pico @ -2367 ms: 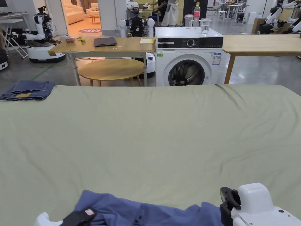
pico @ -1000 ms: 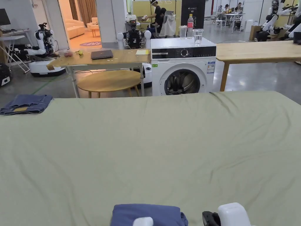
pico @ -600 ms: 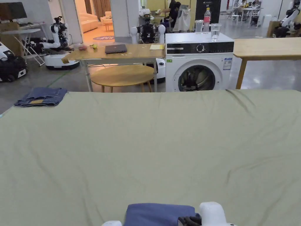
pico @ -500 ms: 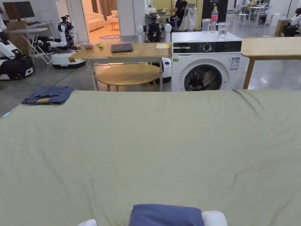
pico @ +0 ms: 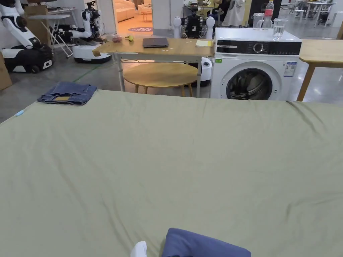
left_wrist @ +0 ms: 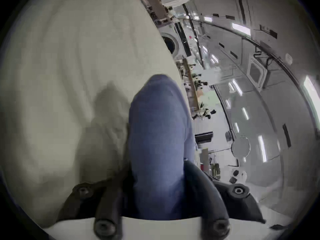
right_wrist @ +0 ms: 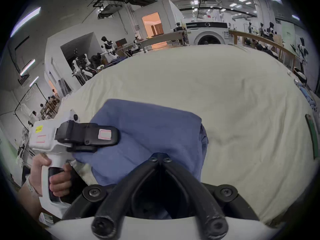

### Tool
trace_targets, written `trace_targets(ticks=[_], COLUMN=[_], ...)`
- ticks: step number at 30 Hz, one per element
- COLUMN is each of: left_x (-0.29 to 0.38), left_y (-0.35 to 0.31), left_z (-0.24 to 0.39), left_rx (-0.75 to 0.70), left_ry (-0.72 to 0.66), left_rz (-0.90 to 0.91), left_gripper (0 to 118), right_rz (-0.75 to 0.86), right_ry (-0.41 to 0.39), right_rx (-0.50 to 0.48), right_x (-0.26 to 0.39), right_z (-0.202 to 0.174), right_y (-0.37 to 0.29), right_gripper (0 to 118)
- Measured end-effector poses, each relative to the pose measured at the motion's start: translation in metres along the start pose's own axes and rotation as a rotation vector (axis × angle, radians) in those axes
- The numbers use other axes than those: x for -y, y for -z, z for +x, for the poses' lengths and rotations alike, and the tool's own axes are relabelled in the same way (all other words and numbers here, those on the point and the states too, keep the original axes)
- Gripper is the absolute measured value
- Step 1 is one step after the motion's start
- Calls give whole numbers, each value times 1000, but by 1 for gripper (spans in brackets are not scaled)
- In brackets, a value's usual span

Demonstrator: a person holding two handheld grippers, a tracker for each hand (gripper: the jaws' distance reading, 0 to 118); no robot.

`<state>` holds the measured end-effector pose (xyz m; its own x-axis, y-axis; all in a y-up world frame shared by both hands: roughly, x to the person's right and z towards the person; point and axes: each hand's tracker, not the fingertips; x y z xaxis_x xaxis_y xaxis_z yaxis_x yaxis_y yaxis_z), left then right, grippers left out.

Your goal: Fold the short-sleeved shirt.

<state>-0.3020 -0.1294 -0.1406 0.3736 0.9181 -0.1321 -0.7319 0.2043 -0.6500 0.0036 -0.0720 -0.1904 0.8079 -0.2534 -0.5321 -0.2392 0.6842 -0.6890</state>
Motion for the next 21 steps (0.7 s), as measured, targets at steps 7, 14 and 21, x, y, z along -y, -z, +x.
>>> trace_targets(ticks=[7,14,21], left_x=[-73,-185,-243], left_y=[-113,-281,-377], left_z=[-2,-49,-99], left_rx=[-99,-339,-399], left_ry=[102,184,145], left_rz=[118,234,311], left_gripper=[18,18,18], right_rz=[71,53,-9], right_ry=[-41,-77,-86], right_rx=[-40,-65,-66], right_x=[-21,-26,-17], right_z=[-23,-55,-74], right_y=[-15,3,25], right_gripper=[0,0,0])
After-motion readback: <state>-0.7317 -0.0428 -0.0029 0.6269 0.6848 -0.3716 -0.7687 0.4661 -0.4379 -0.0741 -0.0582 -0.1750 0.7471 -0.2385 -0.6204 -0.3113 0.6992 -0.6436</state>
